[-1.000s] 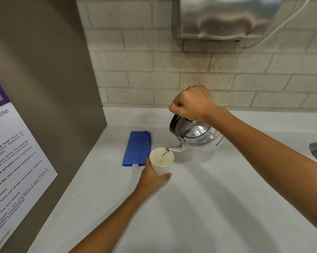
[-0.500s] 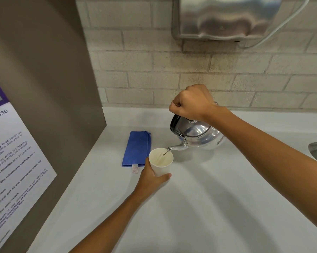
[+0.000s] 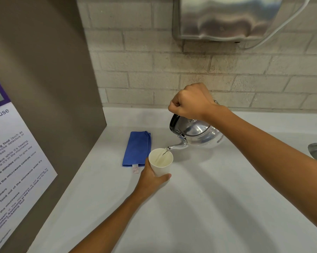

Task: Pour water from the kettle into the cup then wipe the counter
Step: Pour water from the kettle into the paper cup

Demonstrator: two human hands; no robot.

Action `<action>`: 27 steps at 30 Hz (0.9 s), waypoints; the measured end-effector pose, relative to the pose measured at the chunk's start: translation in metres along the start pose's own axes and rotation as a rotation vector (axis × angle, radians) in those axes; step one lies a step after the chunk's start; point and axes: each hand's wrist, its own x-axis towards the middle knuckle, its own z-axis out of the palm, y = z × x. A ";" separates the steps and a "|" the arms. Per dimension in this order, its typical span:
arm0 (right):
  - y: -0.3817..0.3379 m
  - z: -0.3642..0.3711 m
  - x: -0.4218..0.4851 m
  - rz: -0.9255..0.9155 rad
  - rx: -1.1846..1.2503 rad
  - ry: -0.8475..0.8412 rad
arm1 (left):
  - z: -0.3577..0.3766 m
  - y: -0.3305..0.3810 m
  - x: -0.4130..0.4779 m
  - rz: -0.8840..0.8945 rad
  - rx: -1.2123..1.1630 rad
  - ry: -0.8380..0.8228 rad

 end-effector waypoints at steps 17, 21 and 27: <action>-0.002 -0.007 0.003 -0.032 -0.021 -0.014 | -0.001 0.003 -0.001 0.001 -0.002 0.001; -0.001 -0.007 0.003 -0.038 -0.018 -0.018 | -0.001 0.004 -0.003 0.006 -0.006 -0.002; 0.000 -0.007 0.003 -0.041 -0.033 -0.024 | -0.001 0.005 -0.002 0.003 -0.007 -0.001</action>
